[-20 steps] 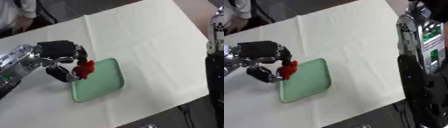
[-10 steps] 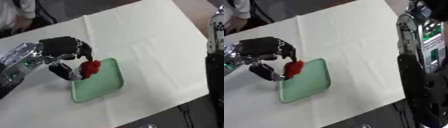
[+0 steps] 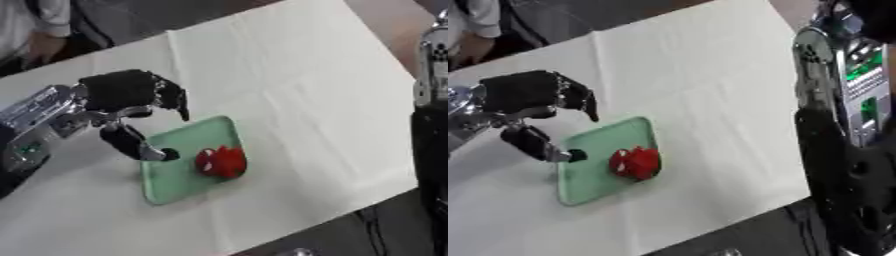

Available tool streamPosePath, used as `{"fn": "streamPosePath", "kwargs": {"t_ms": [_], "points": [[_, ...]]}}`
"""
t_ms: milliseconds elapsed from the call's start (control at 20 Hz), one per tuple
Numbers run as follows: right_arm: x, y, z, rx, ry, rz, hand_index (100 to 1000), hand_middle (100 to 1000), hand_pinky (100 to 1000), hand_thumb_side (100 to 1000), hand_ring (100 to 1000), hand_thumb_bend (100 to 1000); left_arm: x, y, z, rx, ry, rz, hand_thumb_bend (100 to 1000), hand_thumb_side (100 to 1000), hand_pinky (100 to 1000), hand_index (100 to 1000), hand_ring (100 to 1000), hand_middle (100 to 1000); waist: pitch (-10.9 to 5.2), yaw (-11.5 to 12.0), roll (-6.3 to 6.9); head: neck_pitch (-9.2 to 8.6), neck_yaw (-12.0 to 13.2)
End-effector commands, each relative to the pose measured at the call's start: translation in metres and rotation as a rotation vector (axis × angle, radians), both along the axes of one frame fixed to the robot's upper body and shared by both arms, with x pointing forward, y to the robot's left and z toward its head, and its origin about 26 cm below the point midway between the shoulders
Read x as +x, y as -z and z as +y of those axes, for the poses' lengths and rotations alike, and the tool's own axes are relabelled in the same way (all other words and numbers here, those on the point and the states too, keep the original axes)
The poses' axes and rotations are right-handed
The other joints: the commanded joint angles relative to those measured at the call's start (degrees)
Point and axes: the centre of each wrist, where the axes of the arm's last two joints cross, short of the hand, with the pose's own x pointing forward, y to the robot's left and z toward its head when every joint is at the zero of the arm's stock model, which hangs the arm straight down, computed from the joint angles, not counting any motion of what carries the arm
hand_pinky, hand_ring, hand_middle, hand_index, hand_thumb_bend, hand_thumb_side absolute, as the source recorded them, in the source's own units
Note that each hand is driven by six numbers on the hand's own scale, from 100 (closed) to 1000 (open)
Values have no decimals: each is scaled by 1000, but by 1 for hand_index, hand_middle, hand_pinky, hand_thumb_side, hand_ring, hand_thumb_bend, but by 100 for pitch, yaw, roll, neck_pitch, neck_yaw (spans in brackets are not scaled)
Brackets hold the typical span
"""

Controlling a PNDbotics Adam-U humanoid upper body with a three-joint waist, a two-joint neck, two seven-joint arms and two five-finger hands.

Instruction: Pick up objects on the table and place them in the box.

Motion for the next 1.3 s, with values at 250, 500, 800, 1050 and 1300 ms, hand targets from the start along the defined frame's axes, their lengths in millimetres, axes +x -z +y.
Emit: {"fn": "streamPosePath", "kwargs": {"t_ms": [250,500,800,1050,1300], "points": [[-2,-6,-3,-1,15,-23,486,430,231,369,382,100,-16,-25,14,-123,-105,-116,462,495,297,707,491,618,-80,99,-51,-5,-49],[-1,-5,-10,-6,49,-25,486,429,231,370,381,100,-46,-38,29,-404,-303,-179,432,495,219,700,411,585,-90,274,-113,-5,-208],[0,0,-20,-41,89,-17,486,421,231,375,375,100,-70,-30,41,-799,-539,-221,399,495,147,702,335,544,-115,592,-230,-5,-434],[0,4,-26,-70,108,-7,486,412,232,378,369,100,-77,-19,43,-1125,-656,-271,348,521,120,704,290,508,-138,795,-360,-5,-525],[1,9,-31,-97,122,6,486,408,233,381,366,100,-80,-32,38,-1309,-551,-340,353,509,132,693,286,500,-164,951,-471,-5,-527]]}}
